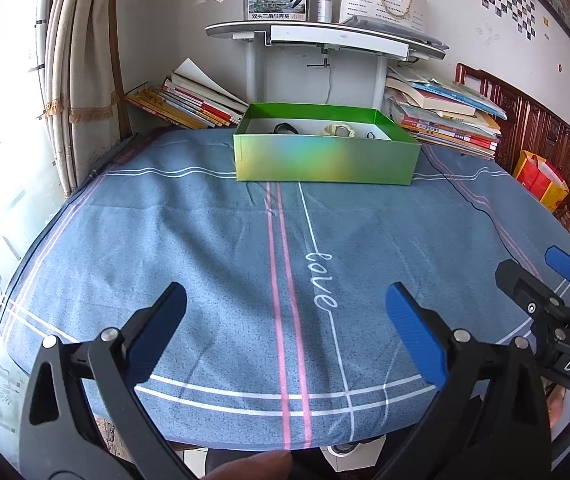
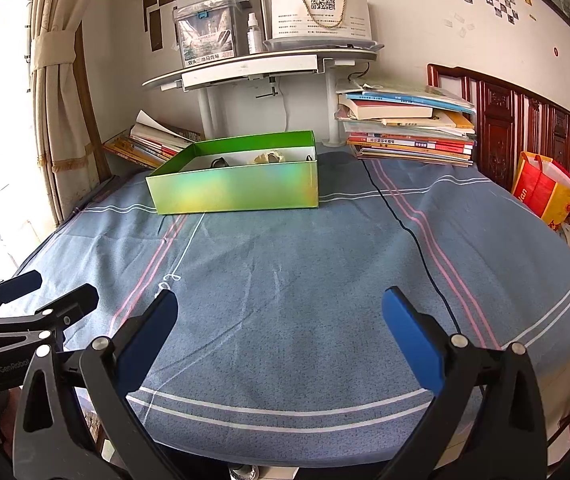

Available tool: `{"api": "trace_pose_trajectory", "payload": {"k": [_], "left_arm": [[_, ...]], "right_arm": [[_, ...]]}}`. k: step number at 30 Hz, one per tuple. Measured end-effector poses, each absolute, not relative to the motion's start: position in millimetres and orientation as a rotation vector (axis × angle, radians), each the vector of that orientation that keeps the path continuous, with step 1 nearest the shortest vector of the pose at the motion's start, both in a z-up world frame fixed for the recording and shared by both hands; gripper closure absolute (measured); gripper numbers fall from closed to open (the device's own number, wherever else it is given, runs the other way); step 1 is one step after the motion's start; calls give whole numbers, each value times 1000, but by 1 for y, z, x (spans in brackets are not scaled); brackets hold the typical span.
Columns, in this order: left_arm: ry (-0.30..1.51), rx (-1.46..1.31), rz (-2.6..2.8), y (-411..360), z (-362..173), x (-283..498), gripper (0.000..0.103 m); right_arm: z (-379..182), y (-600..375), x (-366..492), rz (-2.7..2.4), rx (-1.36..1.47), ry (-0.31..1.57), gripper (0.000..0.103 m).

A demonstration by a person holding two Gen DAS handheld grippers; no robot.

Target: Organize jewelry

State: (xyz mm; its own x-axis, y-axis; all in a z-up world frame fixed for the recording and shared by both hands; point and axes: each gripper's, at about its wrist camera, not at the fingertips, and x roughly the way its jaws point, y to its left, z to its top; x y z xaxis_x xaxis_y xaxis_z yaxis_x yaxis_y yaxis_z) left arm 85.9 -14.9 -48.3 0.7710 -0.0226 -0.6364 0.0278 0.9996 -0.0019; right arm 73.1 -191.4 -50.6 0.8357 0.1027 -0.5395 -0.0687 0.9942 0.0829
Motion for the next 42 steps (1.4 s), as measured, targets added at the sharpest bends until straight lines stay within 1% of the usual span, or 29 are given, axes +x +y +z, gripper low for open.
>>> {"api": "trace_pose_trajectory", "payload": {"k": [42], "left_arm": [[693,2,-44,-17,-47,80,4]], "right_arm": [[-52,-193,73,91,62,578,3]]}}
